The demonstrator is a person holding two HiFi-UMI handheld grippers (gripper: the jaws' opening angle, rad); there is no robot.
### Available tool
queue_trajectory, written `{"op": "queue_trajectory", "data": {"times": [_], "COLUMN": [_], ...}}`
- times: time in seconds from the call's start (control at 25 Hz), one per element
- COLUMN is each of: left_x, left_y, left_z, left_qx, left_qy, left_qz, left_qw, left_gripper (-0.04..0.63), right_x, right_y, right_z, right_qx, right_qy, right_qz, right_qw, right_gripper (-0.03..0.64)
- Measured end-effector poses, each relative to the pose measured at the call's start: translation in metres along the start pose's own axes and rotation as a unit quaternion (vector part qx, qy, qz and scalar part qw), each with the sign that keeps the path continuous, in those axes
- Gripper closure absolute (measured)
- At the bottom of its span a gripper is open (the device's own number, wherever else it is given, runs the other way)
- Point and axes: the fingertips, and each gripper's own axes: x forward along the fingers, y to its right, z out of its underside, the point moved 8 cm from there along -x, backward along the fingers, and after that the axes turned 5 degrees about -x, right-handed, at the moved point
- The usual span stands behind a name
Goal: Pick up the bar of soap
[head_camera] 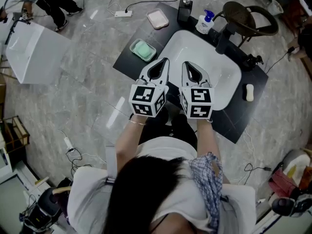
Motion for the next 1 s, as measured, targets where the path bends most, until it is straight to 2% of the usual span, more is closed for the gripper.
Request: {"op": "queue_trajectory", "data": {"times": [0.32,0.48,0.64,0.88,1.0], "left_x": [-0.002,-0.003,-0.007,-0.016,-0.019], "left_y": [-0.008,-0.014,-0.026,-0.05,-0.067], "left_z": [-0.001,0.003,0.004,0.0,-0.001], "left_qx": [0.003,-0.02,-0.018,-0.034,-0.037], "left_qy": [0.001,-0.007,-0.004,0.007,0.009], "left_qz": [-0.005,-0.002,-0.028,-0.04,-0.059], "left_qw": [1.0,0.9998,0.9994,0.9986,0.9975], "left_gripper": [0.585,0.586,0.586,0.584,0.584], "right_x": [0.012,0.017,0.026,0.045,0.061], "right_y": [-0.011,-0.018,-0.027,-0.048,-0.057], "right_z": [-0.004,-0.007,-0.009,-0.017,-0.019], "right_qx": [-0.018,-0.021,-0.026,-0.036,-0.036], "right_qy": [-0.013,-0.011,-0.019,-0.024,-0.026], "right_qz": [-0.017,-0.027,-0.053,-0.076,-0.087], "right_qw": [1.0,0.999,0.998,0.996,0.995], "right_gripper": [0.601,0.601,0.601,0.601,0.601]}}
